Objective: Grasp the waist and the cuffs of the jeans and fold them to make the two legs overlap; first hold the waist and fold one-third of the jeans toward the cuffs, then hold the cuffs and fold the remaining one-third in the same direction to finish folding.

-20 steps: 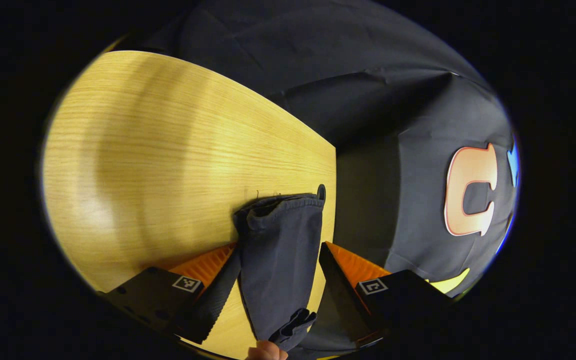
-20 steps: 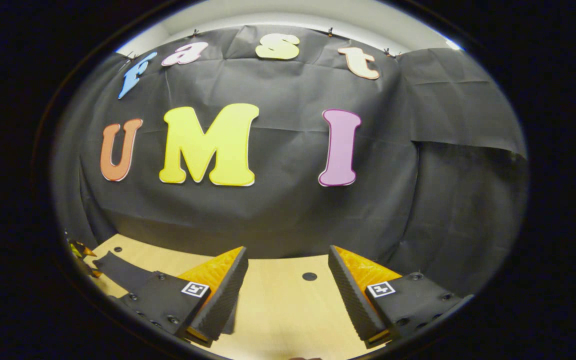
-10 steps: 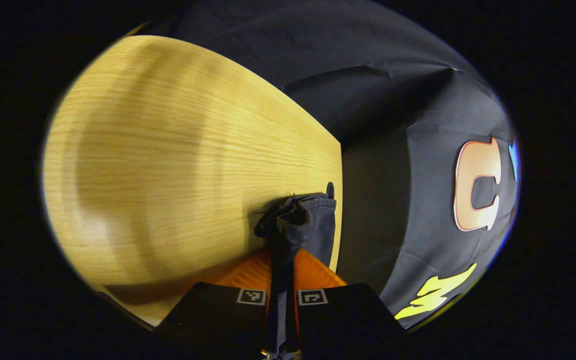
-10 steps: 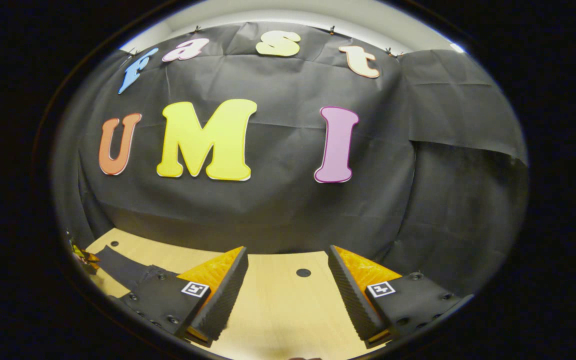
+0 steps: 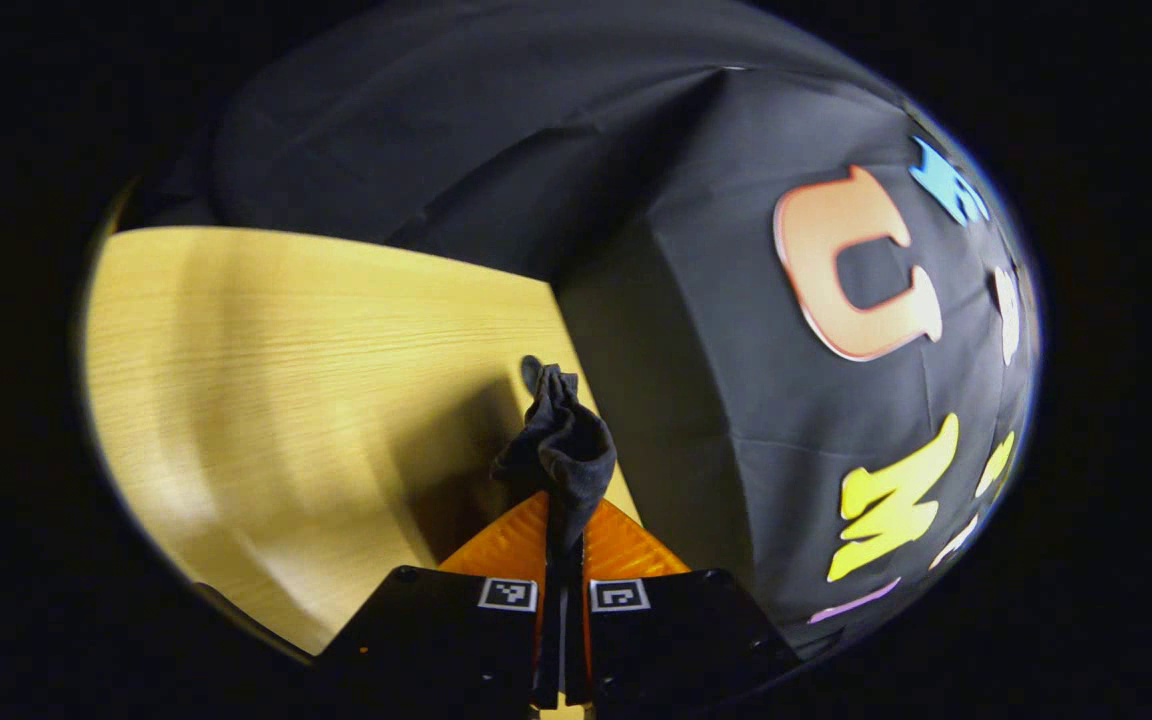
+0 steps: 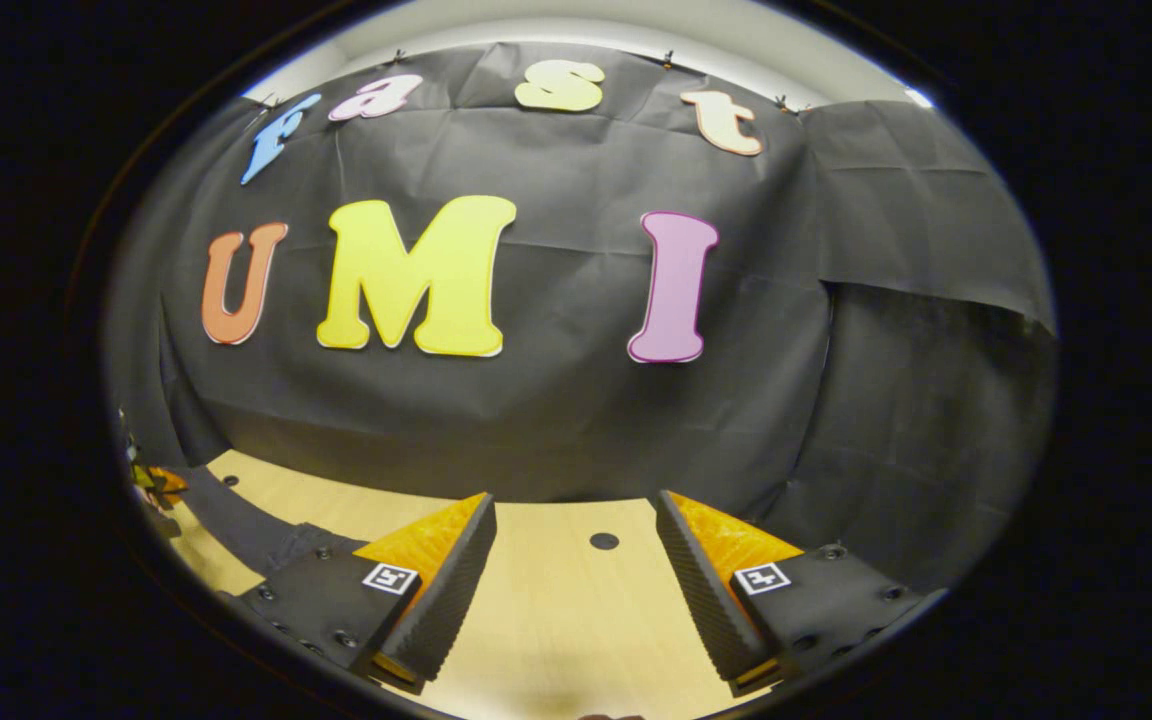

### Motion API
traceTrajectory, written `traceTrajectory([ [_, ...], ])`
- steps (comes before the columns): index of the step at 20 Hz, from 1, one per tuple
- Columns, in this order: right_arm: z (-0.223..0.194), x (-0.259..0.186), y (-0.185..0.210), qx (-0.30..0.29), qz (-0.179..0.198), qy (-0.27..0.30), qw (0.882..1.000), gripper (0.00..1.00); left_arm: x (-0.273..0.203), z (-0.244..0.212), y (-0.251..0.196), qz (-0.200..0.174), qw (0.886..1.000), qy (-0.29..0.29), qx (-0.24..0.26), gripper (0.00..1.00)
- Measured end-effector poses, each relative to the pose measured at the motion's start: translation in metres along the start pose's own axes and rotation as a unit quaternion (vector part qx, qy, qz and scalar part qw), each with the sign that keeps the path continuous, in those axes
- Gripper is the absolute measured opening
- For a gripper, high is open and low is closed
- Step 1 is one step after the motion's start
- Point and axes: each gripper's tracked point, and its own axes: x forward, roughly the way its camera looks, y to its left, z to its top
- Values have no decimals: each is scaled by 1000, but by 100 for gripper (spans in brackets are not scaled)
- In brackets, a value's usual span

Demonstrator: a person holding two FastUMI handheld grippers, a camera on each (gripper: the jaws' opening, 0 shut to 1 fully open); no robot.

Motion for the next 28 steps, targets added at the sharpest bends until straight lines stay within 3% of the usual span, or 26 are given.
traceTrajectory([
  [6,11,-8,-4,-15,-1,-12,1000,99,-5,-45,-109,-53,988,-12,143,5],
  [11,10,-18,-27,-4,-22,-8,1000,98,-16,-109,-173,-91,972,2,217,5],
  [13,3,-36,-64,-1,-32,-9,999,99,-19,-146,-198,-113,960,20,255,5],
  [16,1,-48,-83,0,-49,-8,999,98,-30,-204,-224,-138,943,57,296,5],
  [19,-3,-59,-101,18,-65,-4,998,98,-34,-267,-230,-146,926,93,337,5],
  [24,-17,-78,-129,26,-91,6,996,99,-14,-345,-196,-116,896,140,406,5],
  [28,-23,-86,-145,31,-107,11,994,99,-5,-383,-160,-83,875,176,444,5],
])
